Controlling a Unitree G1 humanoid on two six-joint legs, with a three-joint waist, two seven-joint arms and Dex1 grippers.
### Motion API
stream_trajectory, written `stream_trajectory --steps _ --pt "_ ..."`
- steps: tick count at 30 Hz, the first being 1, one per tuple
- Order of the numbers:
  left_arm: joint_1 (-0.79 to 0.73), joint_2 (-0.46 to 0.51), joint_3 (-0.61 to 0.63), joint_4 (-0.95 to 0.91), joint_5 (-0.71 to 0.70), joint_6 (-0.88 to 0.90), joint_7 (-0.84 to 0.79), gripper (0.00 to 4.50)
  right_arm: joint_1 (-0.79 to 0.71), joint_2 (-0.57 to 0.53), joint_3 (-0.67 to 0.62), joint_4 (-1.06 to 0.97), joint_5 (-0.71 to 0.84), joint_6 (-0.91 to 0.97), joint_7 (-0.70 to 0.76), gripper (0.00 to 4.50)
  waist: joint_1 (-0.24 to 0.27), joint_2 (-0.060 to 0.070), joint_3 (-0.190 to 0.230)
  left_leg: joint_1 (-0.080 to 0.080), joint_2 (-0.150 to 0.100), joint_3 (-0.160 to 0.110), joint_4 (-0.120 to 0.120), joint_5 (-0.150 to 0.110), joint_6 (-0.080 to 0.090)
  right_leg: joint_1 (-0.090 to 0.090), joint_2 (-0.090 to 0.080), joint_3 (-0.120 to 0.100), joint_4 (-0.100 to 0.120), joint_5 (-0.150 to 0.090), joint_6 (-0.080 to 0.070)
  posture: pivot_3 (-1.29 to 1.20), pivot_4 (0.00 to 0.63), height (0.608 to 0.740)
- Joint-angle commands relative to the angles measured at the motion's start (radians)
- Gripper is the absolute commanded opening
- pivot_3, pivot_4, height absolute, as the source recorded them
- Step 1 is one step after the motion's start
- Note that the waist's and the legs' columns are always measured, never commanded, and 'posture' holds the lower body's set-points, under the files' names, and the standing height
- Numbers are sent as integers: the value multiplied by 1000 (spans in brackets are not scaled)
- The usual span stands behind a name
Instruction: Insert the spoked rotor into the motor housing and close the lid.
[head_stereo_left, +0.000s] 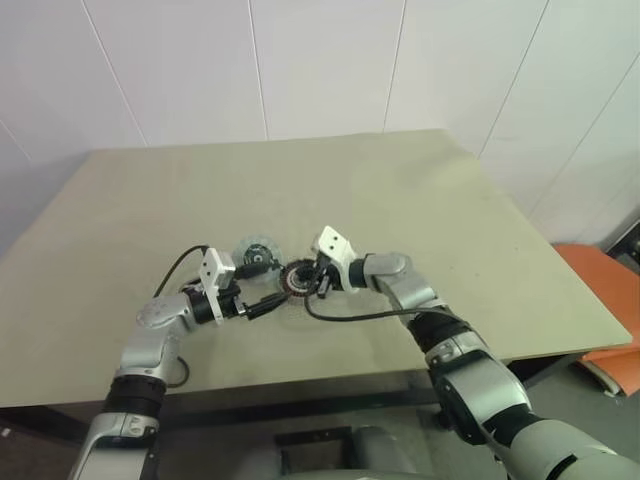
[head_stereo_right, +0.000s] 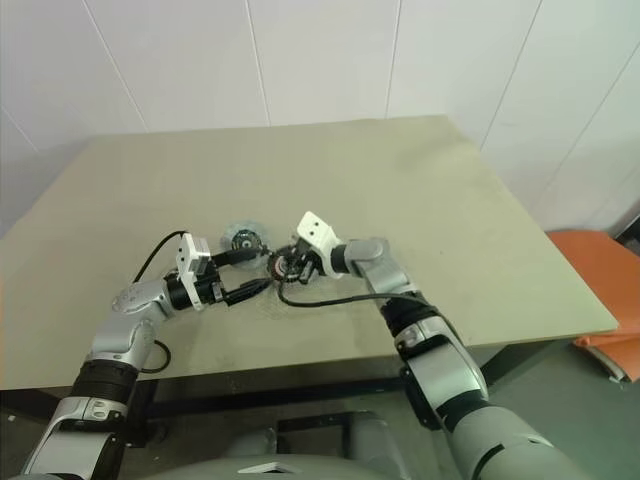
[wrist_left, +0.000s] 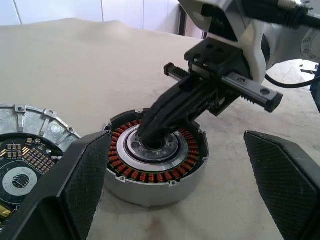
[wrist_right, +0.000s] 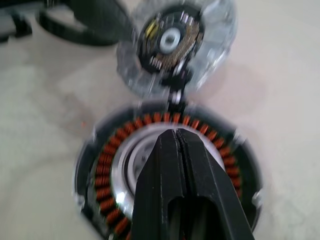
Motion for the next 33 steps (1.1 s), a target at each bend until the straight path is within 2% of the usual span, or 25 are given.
stream_trajectory --steps 1,15,33 --pt "-16 5 9 -11 -2 -13 -1 4500 -6 -7 21 -45 -10 12 25 43 0 0 0 0 0 0 0 0 0 0 0 0 0 0 0 0 0 740" --pt "-15 8 9 -11 -1 -15 0 4500 -14 -12 36 19 -81 -86 -68 43 1 0 0 0 0 0 0 0 0 0 0 0 0 0 0 0 0 740" --pt "-11 10 9 -13 0 -17 2 4500 -4 -84 99 91 -169 -112 -65 43 6 -2 -2 4 0 0 2 0 0 5 -1 0 0 -4 0 0 0 740"
